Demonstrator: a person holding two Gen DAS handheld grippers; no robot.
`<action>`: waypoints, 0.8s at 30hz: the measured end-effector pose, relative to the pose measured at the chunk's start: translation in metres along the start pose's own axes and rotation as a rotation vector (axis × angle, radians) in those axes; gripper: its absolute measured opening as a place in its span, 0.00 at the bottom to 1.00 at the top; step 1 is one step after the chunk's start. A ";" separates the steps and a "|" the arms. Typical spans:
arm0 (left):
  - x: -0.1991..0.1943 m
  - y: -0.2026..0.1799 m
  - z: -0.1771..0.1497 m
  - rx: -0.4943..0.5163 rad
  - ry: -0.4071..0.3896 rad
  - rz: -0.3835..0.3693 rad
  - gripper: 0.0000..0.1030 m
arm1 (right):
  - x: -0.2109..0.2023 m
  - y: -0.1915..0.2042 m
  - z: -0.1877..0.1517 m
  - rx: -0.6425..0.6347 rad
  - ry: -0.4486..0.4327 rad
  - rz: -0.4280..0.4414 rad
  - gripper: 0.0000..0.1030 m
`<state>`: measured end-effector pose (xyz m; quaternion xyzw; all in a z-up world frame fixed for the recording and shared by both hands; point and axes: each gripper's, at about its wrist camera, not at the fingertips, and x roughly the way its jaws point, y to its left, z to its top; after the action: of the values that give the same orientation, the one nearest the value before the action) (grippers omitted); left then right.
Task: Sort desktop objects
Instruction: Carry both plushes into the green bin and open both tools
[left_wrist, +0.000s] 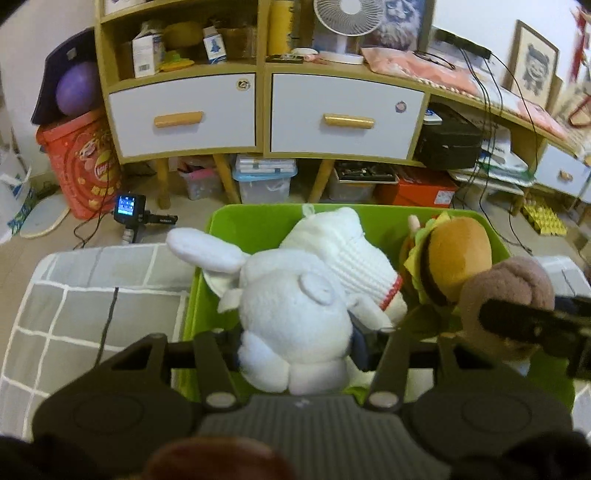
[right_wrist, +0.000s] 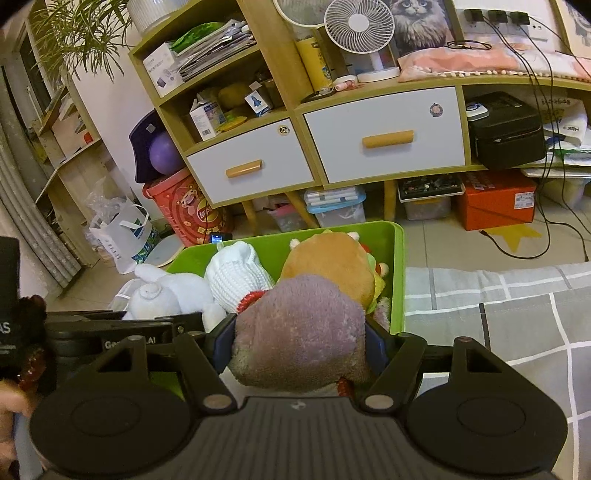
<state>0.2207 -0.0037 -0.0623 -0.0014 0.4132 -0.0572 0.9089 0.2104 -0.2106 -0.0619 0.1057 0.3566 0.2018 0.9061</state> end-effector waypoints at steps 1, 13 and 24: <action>-0.002 0.001 0.000 0.004 -0.002 0.001 0.52 | -0.001 0.000 0.000 -0.001 0.002 0.001 0.69; -0.041 -0.006 -0.007 0.073 -0.035 -0.062 0.97 | -0.023 0.006 0.002 0.002 0.002 0.059 0.81; -0.078 -0.013 -0.026 0.103 -0.058 -0.121 0.99 | -0.063 0.017 -0.011 -0.037 0.002 0.193 0.85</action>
<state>0.1489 -0.0071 -0.0205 0.0186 0.3824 -0.1331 0.9142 0.1562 -0.2228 -0.0262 0.1224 0.3421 0.2947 0.8838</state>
